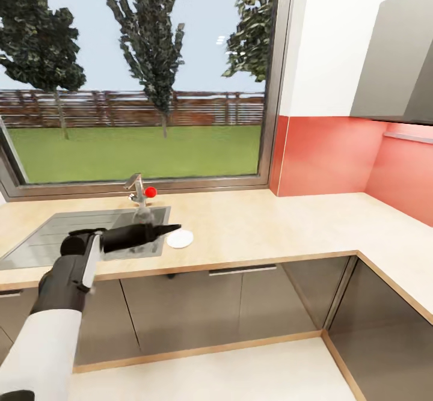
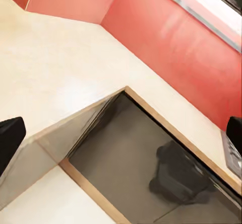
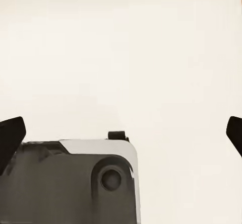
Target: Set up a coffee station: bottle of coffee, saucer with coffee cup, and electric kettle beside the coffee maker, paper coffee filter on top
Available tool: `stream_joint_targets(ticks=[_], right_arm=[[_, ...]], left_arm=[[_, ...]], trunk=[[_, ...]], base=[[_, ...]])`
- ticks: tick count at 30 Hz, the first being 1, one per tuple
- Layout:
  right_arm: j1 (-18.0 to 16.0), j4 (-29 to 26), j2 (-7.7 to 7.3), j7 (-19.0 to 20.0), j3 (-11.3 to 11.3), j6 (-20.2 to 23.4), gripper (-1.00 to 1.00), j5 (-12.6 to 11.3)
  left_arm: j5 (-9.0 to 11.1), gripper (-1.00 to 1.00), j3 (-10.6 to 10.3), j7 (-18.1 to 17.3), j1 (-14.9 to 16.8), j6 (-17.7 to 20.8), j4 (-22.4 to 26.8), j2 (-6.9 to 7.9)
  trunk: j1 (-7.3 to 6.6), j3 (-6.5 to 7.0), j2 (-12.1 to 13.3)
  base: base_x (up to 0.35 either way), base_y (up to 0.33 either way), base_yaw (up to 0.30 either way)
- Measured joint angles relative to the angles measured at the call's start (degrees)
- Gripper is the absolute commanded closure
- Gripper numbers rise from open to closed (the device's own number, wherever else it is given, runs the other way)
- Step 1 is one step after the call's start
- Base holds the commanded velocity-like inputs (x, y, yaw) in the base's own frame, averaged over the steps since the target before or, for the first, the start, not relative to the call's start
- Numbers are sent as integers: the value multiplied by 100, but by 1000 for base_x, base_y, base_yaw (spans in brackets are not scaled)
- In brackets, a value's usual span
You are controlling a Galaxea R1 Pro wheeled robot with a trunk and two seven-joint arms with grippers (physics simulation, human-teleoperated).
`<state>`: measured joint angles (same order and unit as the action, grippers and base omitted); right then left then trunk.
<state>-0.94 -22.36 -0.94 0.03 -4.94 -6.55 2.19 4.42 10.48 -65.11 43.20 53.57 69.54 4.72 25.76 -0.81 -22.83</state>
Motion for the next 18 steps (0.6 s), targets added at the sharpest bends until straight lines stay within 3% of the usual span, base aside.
stream_joint_targets(ticks=[2, 4, 6, 9, 10, 14, 16, 18], right_arm=[[-2, -539, 164, 4, 405, -1, -100, 0], [-2, -1660, 319, 0, 1414, 2, -100, -2], [-1, -2310, 392, -7, 1834, 17, -100, -7], [-1, -3077, 468, -14, 2210, 42, -100, -14], [-1, -3650, 552, -21, 2389, 106, -100, -22], [-2, -4642, 803, -26, 2491, 564, -100, -33], [-9, -5377, 1063, -24, 2518, 1201, -100, -35], [-18, -5810, 1093, -24, 2524, 1602, -100, -37]], left_arm=[[3, -100, 181, 15, 493, 226, -26, 373], [-13, -100, 403, 83, 670, 290, -187, 963], [-10, -100, 491, 101, 668, 293, -296, 1141], [-65, -100, 517, 109, 642, 277, -355, 1303], [-210, -100, 516, 126, 632, 257, -377, 1373], [-513, -100, 494, 161, 625, 250, -438, 1402], [-748, -100, 478, 177, 623, 245, -522, 1392], [-850, -100, 483, 181, 623, 247, -557, 1389]], trunk=[[0, 1, -1], [0, 0, 0], [0, -1, 0], [0, -1, 0], [0, -1, 0], [-1, -1, 0], [-1, -1, 0], [-1, -1, 0]], base=[[0, 0, 0], [0, 0, 0], [0, 0, 0], [0, 0, 0], [0, 0, 0], [0, 0, 0], [0, 0, 0], [0, 0, 0]])
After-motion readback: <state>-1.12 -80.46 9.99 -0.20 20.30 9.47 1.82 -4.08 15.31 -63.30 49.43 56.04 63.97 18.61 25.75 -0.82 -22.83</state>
